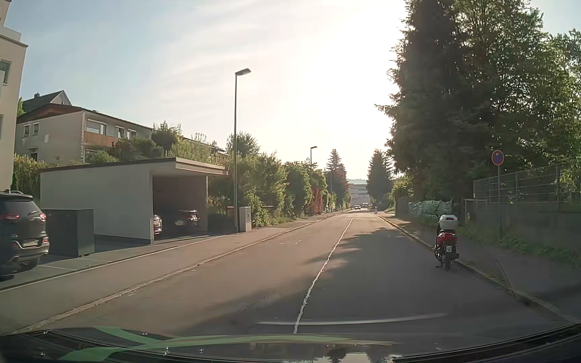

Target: Follow the waypoints while adhering to traffic rules and regulations

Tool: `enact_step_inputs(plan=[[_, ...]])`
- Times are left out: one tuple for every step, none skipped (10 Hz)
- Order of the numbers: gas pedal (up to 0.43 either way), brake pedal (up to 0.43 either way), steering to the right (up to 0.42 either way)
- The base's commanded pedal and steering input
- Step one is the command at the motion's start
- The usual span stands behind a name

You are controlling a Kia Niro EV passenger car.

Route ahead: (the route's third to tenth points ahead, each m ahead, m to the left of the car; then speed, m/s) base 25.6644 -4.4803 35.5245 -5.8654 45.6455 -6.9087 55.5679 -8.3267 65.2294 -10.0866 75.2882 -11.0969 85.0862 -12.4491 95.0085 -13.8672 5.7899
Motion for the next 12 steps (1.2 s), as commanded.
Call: enact_step_inputs(plan=[[0.039,0.0,0.005],[0.039,0.0,0.005],[0.039,0.0,0.006],[0.0,0.0,0.011],[0.0,0.0,0.017],[0.0,0.0,0.025],[0.0,0.0,0.033],[0.0,0.0,0.045],[0.0,0.0,0.06],[0.0,0.0,0.074],[0.0,0.0,0.084],[0.0,0.0,0.095]])
